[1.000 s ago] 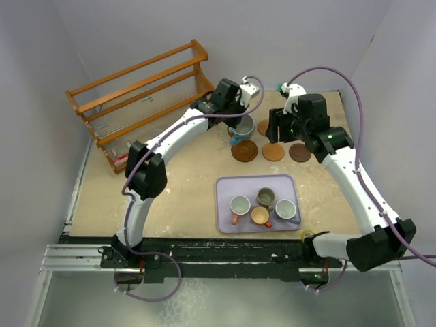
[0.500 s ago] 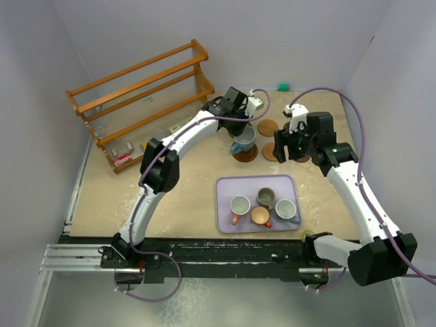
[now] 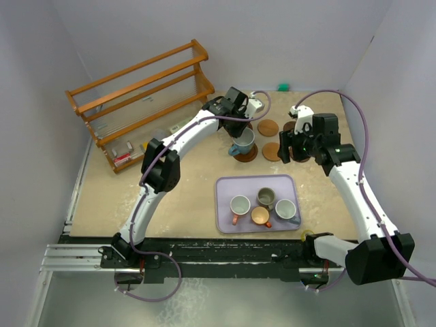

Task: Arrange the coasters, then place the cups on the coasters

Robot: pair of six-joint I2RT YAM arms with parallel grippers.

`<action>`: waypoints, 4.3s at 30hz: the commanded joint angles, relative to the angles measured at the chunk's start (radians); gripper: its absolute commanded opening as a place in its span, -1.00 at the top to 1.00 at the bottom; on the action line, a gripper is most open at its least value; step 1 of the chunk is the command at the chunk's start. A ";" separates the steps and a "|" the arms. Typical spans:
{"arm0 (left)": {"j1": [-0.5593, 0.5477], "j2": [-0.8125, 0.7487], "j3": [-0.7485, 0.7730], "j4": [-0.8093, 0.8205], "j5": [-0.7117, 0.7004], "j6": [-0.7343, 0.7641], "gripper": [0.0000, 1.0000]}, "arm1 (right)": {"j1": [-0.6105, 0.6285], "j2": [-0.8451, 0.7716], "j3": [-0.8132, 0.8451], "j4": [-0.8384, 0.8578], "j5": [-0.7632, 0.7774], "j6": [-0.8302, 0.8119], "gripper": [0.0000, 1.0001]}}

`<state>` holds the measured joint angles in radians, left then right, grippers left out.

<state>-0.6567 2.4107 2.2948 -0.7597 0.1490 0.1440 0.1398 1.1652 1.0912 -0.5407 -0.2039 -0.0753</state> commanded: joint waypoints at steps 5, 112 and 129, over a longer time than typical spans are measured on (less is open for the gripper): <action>0.002 -0.004 0.085 0.020 0.036 0.007 0.94 | -0.012 0.011 0.009 0.013 -0.021 -0.014 -0.50; 0.022 -0.723 -0.649 0.319 -0.247 0.172 -0.69 | 0.162 0.018 -0.241 -0.378 -0.050 -0.768 0.82; 0.023 -0.753 -0.678 0.344 -0.267 0.178 -0.70 | 0.140 -0.086 -0.118 -0.494 0.001 -0.744 1.00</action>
<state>-0.6415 1.7180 1.6230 -0.4698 -0.1036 0.3080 0.2905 1.0977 0.8867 -0.9901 -0.2188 -0.8322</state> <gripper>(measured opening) 0.846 0.027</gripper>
